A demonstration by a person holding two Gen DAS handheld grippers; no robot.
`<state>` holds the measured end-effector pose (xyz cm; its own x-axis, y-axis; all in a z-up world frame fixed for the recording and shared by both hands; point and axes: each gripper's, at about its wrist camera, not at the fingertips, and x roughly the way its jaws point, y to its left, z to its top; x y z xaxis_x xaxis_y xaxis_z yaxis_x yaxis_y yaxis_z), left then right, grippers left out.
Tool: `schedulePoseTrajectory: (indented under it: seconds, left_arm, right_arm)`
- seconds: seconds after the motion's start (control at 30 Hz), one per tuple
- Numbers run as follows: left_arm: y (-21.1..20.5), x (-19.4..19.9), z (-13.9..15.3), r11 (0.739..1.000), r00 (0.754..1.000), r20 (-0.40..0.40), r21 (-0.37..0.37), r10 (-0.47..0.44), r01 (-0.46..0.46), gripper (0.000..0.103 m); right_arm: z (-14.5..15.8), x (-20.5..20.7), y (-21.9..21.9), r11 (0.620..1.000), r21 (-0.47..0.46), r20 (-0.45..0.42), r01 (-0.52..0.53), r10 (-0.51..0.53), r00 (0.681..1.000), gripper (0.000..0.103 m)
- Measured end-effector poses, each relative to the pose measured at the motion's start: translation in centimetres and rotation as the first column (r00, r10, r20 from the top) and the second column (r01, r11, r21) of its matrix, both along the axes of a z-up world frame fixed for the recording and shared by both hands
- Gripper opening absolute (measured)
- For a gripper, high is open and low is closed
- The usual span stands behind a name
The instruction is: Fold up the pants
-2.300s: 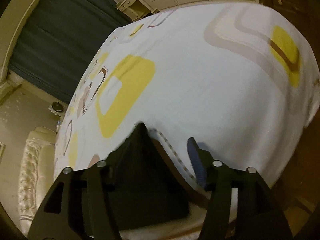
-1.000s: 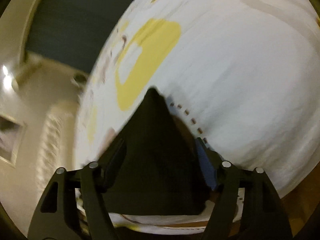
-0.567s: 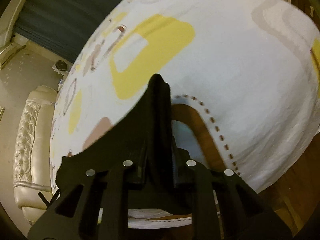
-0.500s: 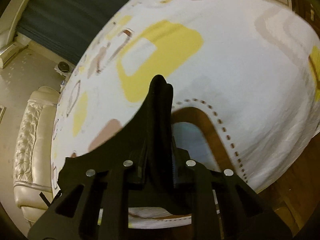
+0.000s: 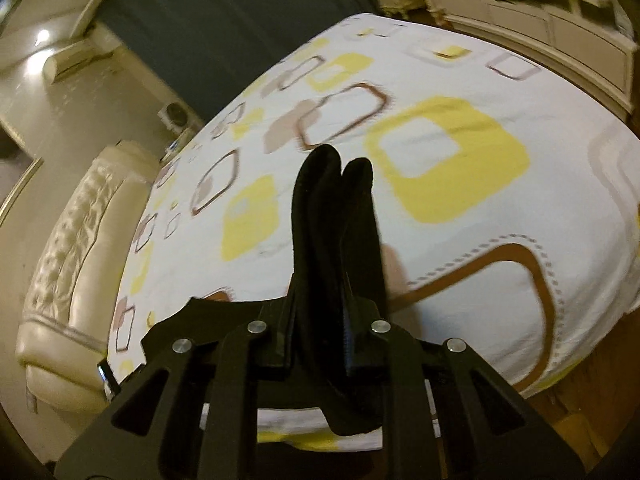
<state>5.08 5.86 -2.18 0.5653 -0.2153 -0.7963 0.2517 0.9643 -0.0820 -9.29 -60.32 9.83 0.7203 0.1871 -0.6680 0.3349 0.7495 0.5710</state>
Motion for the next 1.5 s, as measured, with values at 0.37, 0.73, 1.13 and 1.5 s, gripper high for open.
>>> schedulePoseTrajectory:
  seconds: [0.37, 0.73, 1.13, 1.5]
  left_arm:
    - [-0.3, -0.2, 1.2, 1.0, 1.0, 0.028, -0.021, -0.005, 0.005, 0.077]
    - [-0.4, -0.2, 1.9, 0.999, 0.999, 0.039, -0.034, -0.006, 0.007, 0.077]
    - [-0.4, -0.3, 2.0, 0.999, 0.999, 0.038, -0.044, -0.007, 0.008, 0.077]
    - [-0.5, -0.1, 1.7, 0.999, 1.0, 0.03, -0.051, -0.007, 0.009, 0.077]
  right_arm:
    - [-0.2, 5.6, 10.9, 0.988, -0.057, -0.008, -0.147, 0.146, 0.989, 0.017]
    - [-4.4, 10.4, 19.8, 0.968, -0.071, -0.069, -0.239, 0.234, 0.97, 0.017]
    - [-9.8, 14.0, 27.4, 0.936, -0.154, -0.195, -0.316, 0.285, 0.939, 0.017]
    - [-12.0, 15.4, 29.8, 0.927, -0.163, -0.23, -0.336, 0.296, 0.927, 0.017]
